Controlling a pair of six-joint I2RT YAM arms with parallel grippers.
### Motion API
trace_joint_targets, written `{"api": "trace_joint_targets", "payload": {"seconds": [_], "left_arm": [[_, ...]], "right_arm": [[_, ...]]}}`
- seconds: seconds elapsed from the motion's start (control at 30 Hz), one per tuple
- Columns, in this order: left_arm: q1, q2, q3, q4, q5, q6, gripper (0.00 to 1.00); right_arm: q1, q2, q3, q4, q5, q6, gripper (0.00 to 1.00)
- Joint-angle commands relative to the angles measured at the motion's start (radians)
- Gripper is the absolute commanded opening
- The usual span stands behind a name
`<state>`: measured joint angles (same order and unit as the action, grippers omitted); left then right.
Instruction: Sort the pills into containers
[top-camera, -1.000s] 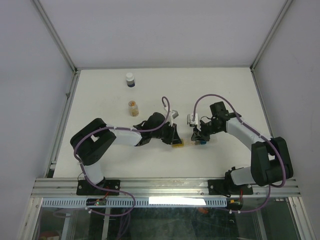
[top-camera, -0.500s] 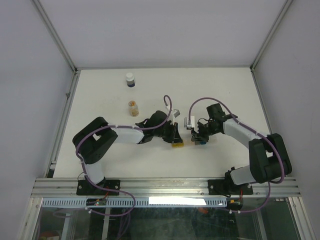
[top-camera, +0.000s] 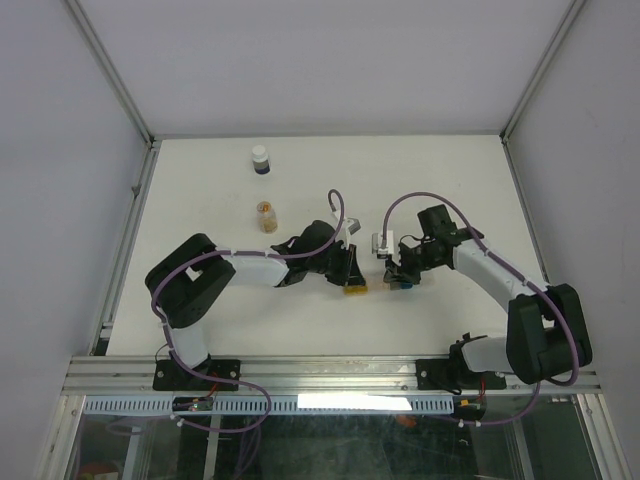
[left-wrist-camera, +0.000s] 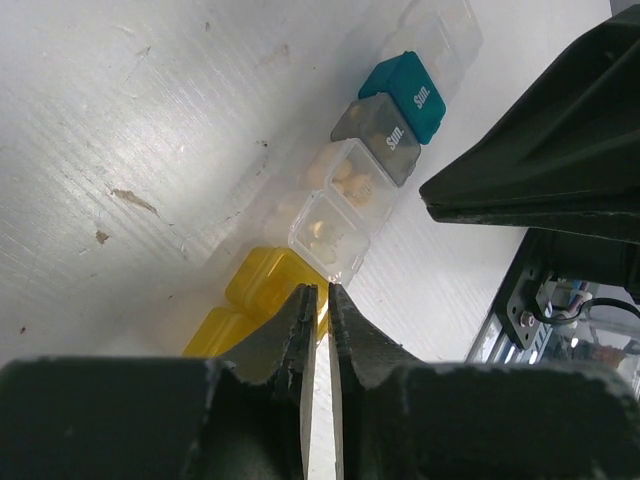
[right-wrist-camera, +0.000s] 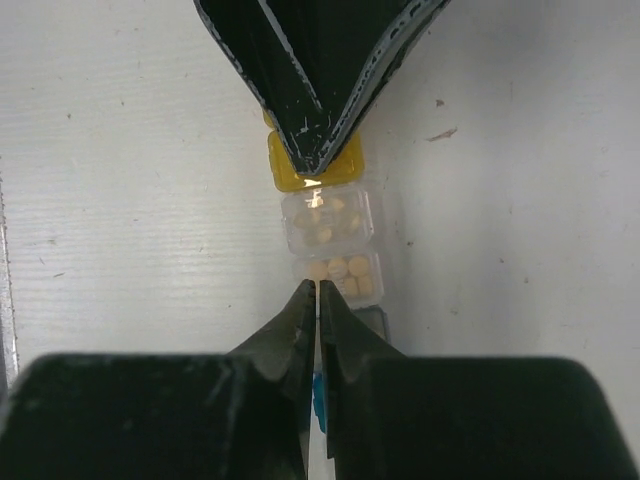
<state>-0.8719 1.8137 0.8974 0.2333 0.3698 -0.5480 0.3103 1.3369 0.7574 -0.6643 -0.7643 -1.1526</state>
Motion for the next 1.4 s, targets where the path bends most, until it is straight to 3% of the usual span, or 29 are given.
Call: {"api": "trace_joint_targets", "payload": {"seconds": [0.0, 0.27, 0.47, 0.53, 0.7, 0.73, 0.77, 0.8, 0.83, 0.93, 1.2, 1.37], "left_arm": [[-0.011, -0.02, 0.032, -0.002, 0.021, -0.003, 0.12], [-0.01, -0.071, 0.044, 0.0, 0.023, 0.002, 0.17], [-0.002, -0.192, 0.043, 0.009, 0.022, 0.039, 0.33], [0.014, -0.259, 0.035, 0.003, 0.007, 0.071, 0.41], [0.113, -0.499, -0.001, -0.017, -0.048, 0.173, 0.78], [0.139, -0.546, -0.006, -0.018, -0.052, 0.195, 0.86], [0.165, -0.591, -0.013, -0.019, -0.065, 0.212, 0.95], [0.188, -0.639, -0.016, -0.024, -0.086, 0.225, 0.99], [0.206, -0.683, -0.015, -0.038, -0.12, 0.233, 0.99], [0.226, -0.807, 0.012, -0.098, -0.236, 0.254, 0.99], [0.228, -0.94, 0.262, -0.388, -0.306, 0.3, 0.99], [0.228, -0.95, 0.363, -0.496, -0.315, 0.327, 0.99]], "right_arm": [[0.003, -0.026, 0.037, -0.023, -0.057, -0.017, 0.07], [0.003, -0.013, 0.047, -0.032, -0.057, -0.015, 0.11], [-0.048, -0.065, 0.1, -0.082, -0.087, 0.002, 0.4], [-0.075, -0.092, 0.139, -0.106, -0.081, 0.036, 0.47], [-0.107, -0.195, 0.264, -0.091, 0.035, 0.281, 0.65], [-0.118, -0.223, 0.281, -0.04, 0.065, 0.363, 0.76], [-0.132, -0.253, 0.293, -0.01, 0.104, 0.45, 0.81], [-0.146, -0.285, 0.3, 0.044, 0.154, 0.54, 0.91], [-0.154, -0.317, 0.306, 0.112, 0.215, 0.636, 0.99], [-0.164, -0.347, 0.39, 0.138, 0.347, 0.835, 0.99], [-0.168, -0.394, 0.633, 0.042, 0.311, 0.954, 0.99], [-0.167, -0.439, 0.7, 0.098, 0.596, 1.173, 0.99]]}}
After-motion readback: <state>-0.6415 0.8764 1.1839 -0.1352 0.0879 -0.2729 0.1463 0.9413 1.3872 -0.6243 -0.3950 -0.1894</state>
